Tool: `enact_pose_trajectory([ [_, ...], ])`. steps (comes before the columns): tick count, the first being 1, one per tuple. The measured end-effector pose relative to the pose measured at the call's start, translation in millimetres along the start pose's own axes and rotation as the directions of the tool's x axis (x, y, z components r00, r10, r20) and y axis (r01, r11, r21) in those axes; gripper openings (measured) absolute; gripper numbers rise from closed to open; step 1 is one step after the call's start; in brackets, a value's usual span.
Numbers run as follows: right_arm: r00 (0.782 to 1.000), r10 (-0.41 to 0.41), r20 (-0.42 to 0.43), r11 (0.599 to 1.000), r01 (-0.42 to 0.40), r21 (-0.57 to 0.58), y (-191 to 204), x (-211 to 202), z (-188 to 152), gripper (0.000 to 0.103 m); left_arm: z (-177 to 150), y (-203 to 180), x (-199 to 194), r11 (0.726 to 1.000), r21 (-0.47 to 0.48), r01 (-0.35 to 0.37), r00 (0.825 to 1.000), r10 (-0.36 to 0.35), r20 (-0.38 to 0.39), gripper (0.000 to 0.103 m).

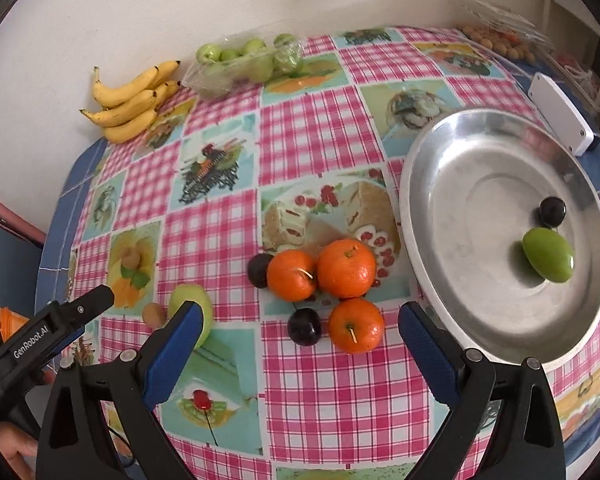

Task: Organize fruits
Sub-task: 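Withdraw both open tools from the plate back toward the fruit, then grasp the kiwi with the left tool while the right tool grasps an orange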

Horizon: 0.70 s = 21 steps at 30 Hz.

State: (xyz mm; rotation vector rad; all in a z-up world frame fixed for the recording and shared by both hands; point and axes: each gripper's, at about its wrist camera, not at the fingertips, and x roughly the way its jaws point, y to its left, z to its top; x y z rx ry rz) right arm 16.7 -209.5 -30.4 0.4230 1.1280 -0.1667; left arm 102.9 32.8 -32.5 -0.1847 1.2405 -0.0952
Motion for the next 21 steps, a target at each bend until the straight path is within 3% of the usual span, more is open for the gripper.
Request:
enact_pose_trajectory([
  [10, 0.999, -0.032, -0.024, 0.999, 0.032, 0.007, -5.7, 10.3, -2.9, 0.095, -4.8, 2.4, 20.3, 1.000, -0.027, 0.001, 0.998, -0.002, -0.055, 0.101],
  [14, 0.999, -0.043, -0.017, 0.999, 0.043, -0.002, -6.0, 8.1, -2.1, 0.069, -4.7, 3.0, 22.2, 0.999, -0.041, 0.014, 0.998, -0.017, -0.062, 0.092],
  [16, 0.998, -0.050, -0.029, 0.999, 0.050, 0.007, -10.1, 10.9, -2.6, 0.067, -4.6, 3.3, 23.4, 0.999, -0.046, 0.021, 0.998, -0.024, -0.066, 0.089],
  [19, 0.998, -0.055, -0.044, 0.998, 0.055, 0.017, -16.7, 13.1, -3.0, 0.053, -3.0, 1.9, 25.4, 0.998, -0.051, 0.029, 0.997, -0.032, -0.065, 0.084],
  [21, 0.997, -0.054, -0.047, 0.998, 0.055, 0.024, -19.4, 12.8, -3.0, 0.049, -2.8, 0.7, 26.4, 0.998, -0.050, 0.040, 0.997, -0.043, -0.066, 0.082],
])
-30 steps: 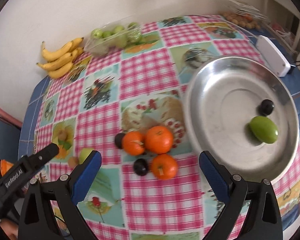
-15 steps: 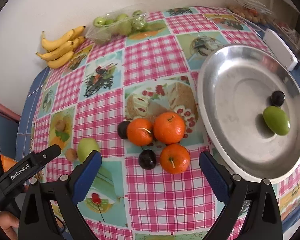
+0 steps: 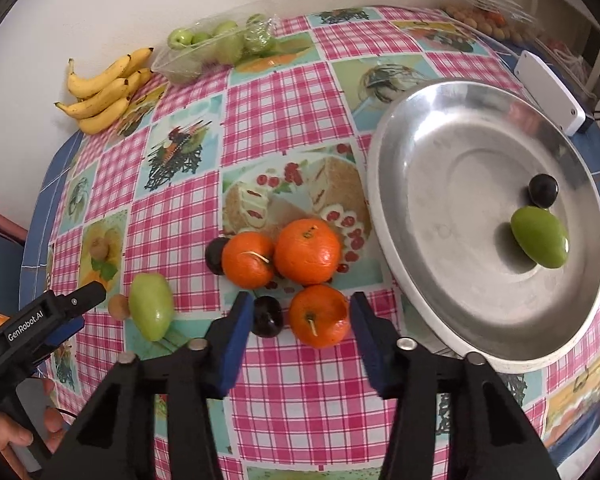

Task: Organize fruits
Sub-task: 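Grasp the kiwi with the left tool while the right tool grasps an orange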

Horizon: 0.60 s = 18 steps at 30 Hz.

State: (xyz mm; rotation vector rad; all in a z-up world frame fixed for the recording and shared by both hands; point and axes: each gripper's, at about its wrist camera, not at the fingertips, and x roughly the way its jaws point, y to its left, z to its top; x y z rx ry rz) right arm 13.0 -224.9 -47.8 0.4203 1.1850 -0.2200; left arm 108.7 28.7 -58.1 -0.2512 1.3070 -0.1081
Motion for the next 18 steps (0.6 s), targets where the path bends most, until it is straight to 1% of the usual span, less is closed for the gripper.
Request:
enact_pose_trajectory([
  [3, 1.000, 0.002, -0.003, 1.000, -0.002, 0.010, -4.2, -0.8, 0.0, 0.046, 0.2, -3.8, 3.1, 1.000, 0.006, 0.009, 1.000, -0.009, -0.007, 0.073],
  [5, 1.000, 0.002, -0.012, 1.000, -0.002, 0.008, -4.6, -0.7, -0.2, 0.044, 0.0, -6.0, 5.6, 1.000, 0.012, 0.012, 1.000, -0.012, -0.012, 0.071],
  [7, 1.000, 0.001, -0.012, 1.000, -0.001, 0.003, -4.0, -1.0, -0.5, 0.043, -0.9, -8.4, 8.2, 1.000, 0.021, 0.016, 1.000, -0.016, -0.018, 0.063],
  [10, 1.000, -0.005, -0.025, 1.000, 0.005, 0.020, -7.9, 0.9, -1.2, 0.043, -3.0, -9.7, 11.1, 0.999, 0.029, 0.018, 0.999, -0.017, -0.028, 0.055],
  [13, 1.000, -0.017, -0.026, 1.000, 0.017, 0.011, -7.7, -0.2, -1.2, 0.043, -3.7, -9.8, 13.4, 0.999, 0.030, 0.021, 0.999, -0.020, -0.036, 0.048],
  [18, 0.999, -0.014, -0.047, 1.000, 0.015, 0.027, -12.1, 3.7, -1.9, 0.043, -4.4, -13.6, 16.1, 0.999, 0.040, 0.021, 0.999, -0.020, -0.038, 0.041],
])
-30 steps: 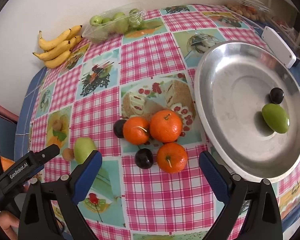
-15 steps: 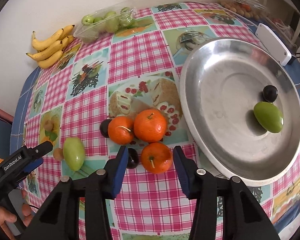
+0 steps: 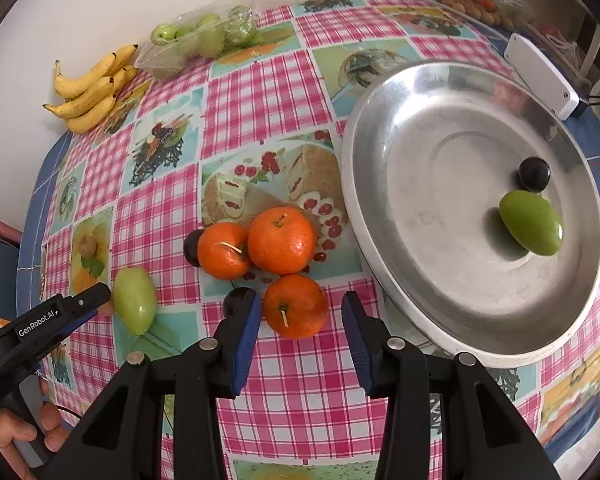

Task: Organize fruits
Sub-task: 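Grasp the kiwi with the left tool while the right tool grasps an orange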

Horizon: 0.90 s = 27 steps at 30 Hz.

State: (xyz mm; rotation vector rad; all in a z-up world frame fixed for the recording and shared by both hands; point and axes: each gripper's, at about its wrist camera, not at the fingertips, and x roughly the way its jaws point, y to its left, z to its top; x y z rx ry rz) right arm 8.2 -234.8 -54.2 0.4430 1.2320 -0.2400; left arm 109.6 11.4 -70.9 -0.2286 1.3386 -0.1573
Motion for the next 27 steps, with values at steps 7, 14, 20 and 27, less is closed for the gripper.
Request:
enact_pose_trajectory([
  [7, 1.000, -0.002, -0.009, 1.000, 0.002, -0.007, 1.9, 5.6, 1.0, 0.043, 1.6, -3.2, 5.4, 1.000, 0.006, 0.000, 1.000, 0.000, -0.006, 0.037],
  [14, 1.000, 0.014, -0.022, 1.000, -0.014, -0.003, 3.1, 12.4, 1.4, 0.039, 0.6, -4.6, 6.9, 1.000, 0.012, -0.004, 1.000, 0.004, -0.007, 0.031],
  [20, 1.000, 0.018, -0.024, 1.000, -0.018, -0.002, 3.5, 12.8, 1.3, 0.038, 2.4, -4.0, 8.6, 1.000, -0.005, 0.017, 1.000, -0.017, 0.001, 0.028],
  [27, 0.999, 0.047, -0.011, 0.999, -0.047, 0.004, 2.1, 7.8, 2.6, 0.038, 3.8, -1.0, -0.1, 0.999, -0.028, 0.031, 0.999, -0.030, 0.027, 0.028],
])
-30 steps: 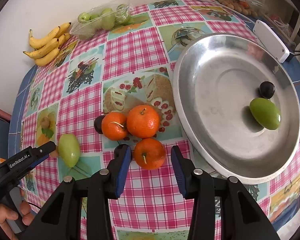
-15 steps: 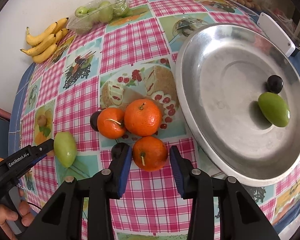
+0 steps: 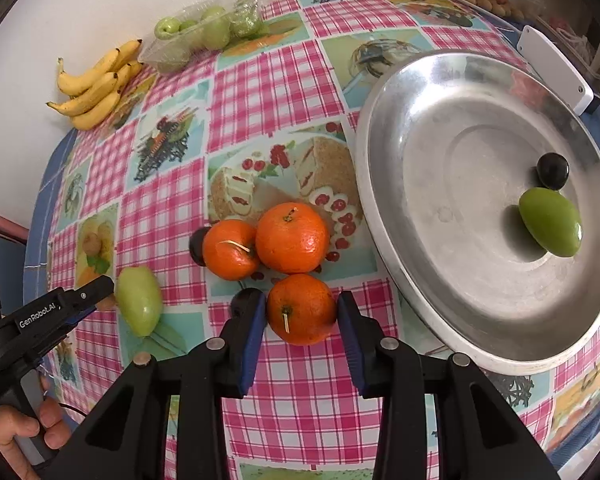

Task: Organize fruits
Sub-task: 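Grasp the kiwi with the left tool while the right tool grasps an orange, then lift the orange and kiwi and carry both toward the steel plate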

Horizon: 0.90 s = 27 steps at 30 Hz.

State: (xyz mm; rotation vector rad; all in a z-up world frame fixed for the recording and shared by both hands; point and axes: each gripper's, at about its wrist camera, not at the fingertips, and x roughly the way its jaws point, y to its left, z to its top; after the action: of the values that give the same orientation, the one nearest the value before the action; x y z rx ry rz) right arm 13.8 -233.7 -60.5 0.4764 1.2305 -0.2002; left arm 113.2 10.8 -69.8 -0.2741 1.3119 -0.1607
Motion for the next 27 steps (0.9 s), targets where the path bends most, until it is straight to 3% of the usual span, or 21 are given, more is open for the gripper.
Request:
enact_pose_trajectory([
  [14, 0.987, 0.085, 0.135, 0.996, -0.083, -0.023, 10.1, -53.0, 8.8, 0.038, 10.3, -9.0, -58.3, 0.998, 0.006, 0.063, 0.987, -0.063, 0.145, 0.028],
  [27, 0.990, 0.076, 0.121, 0.997, -0.075, -0.010, 2.2, -50.9, 8.0, 0.038, 6.7, -20.7, -58.1, 0.997, -0.010, 0.075, 0.988, -0.073, 0.137, 0.028],
])
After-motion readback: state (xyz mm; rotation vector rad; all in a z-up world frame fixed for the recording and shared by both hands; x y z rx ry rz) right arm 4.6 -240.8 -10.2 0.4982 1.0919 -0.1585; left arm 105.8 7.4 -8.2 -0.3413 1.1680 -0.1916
